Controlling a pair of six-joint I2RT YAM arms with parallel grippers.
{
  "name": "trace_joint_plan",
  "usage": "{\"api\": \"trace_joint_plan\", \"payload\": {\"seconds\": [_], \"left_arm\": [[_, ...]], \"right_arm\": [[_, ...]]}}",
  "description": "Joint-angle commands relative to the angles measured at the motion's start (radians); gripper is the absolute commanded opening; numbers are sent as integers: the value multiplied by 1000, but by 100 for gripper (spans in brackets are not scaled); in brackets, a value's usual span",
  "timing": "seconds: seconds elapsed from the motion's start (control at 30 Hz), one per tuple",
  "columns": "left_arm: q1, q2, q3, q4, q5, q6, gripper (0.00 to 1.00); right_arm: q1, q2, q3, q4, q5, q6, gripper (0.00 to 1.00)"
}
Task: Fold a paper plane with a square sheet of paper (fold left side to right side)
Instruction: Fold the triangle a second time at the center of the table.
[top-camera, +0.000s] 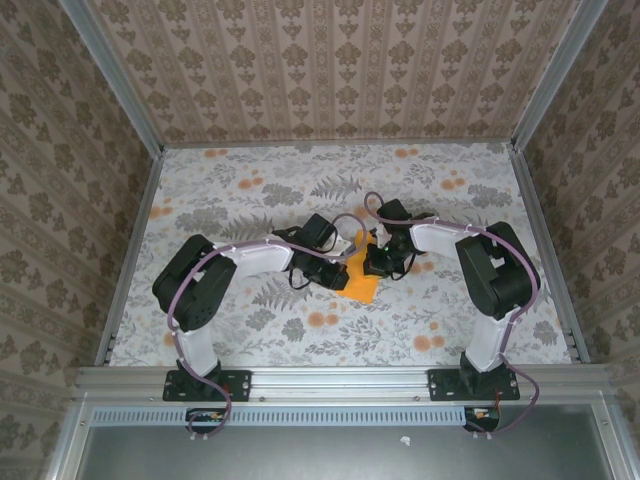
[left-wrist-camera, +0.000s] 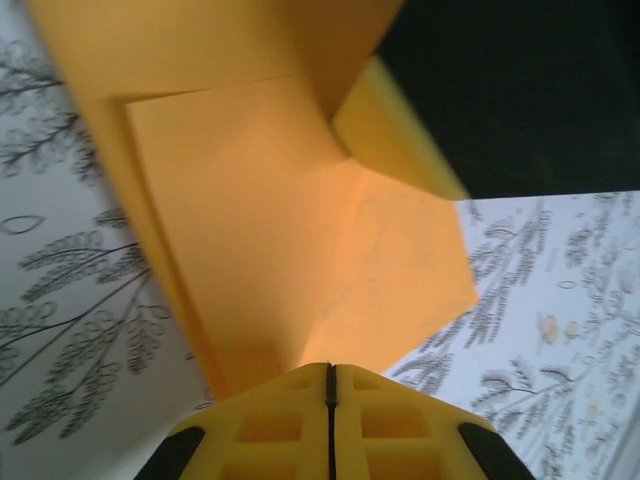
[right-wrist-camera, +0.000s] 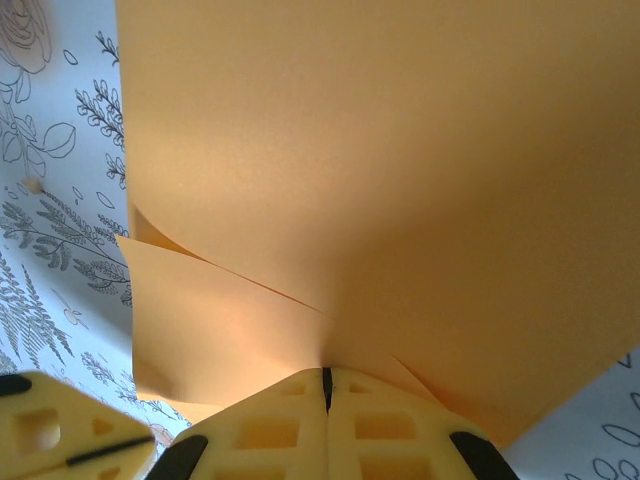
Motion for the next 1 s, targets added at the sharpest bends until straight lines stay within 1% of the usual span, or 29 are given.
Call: {"api": "trace_joint_plan", "payload": {"seconds": [0.0,0.13,0.33,0.63,0.7,0.97], "left_arm": [[0,-24,28,29,92,-4,7],[-4,22,52,34,114,2,7],[5,68,60,23,83,23,7],[15,111,66,23,123,36,5],[15,116,60,23,152,34,5],[31,98,8,39,136,19,3]], "right_arm": [[-3,41,3,-76,58,-16,0],[-3,43,4,-78,57,-19,0],[-2,44,2,-82,58,-21,0],[-3,56,13,-114,87,-34,0],[-2,57,14,-119,91,-34,0],[-3,71,30,-148,114,-41,0]]}}
